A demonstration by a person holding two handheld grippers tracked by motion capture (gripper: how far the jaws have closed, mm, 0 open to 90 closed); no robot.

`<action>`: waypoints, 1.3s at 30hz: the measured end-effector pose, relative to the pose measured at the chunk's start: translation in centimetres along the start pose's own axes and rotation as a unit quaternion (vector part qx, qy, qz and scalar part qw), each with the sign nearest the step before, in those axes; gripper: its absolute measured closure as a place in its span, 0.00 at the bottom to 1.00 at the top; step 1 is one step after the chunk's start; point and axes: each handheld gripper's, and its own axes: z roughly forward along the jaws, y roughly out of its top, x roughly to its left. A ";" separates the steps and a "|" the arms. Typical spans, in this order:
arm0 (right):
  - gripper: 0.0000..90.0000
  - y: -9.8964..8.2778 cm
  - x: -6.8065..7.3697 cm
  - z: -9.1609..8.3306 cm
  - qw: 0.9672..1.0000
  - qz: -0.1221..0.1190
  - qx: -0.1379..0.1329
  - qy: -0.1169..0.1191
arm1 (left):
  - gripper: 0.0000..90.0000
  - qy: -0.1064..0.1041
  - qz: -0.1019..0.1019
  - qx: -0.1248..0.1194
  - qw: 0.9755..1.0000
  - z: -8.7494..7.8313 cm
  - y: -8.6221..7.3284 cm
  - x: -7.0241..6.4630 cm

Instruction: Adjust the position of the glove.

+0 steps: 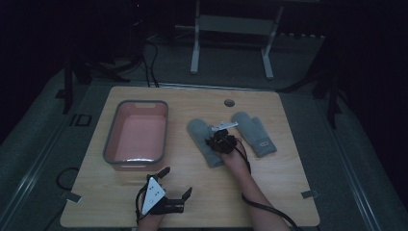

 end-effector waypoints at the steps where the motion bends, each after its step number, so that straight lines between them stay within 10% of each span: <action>1: 0.92 0.0 0.3 -0.2 1.000 0.013 -0.001 -0.008 | 0.01 0.000 0.000 0.000 1.000 0.0 0.0 0.0; 11: 0.94 0.5 1.9 -2.4 0.990 0.092 -0.032 -0.101 | 0.01 0.000 0.000 0.000 1.000 0.0 0.0 0.0; 23: 0.93 -0.4 1.7 -2.5 0.980 0.140 -0.017 -0.143 | 0.01 0.000 0.001 0.000 1.000 0.0 0.0 0.0; 32: 0.89 -1.3 1.7 -1.5 0.981 0.126 -0.013 -0.147 | 0.01 -0.001 0.002 -0.001 1.000 0.0 0.0 -0.1; 39: 0.64 -0.9 1.4 -2.9 0.988 0.094 -0.019 -0.121 | 0.01 -0.001 0.002 -0.001 1.000 0.0 0.0 -0.1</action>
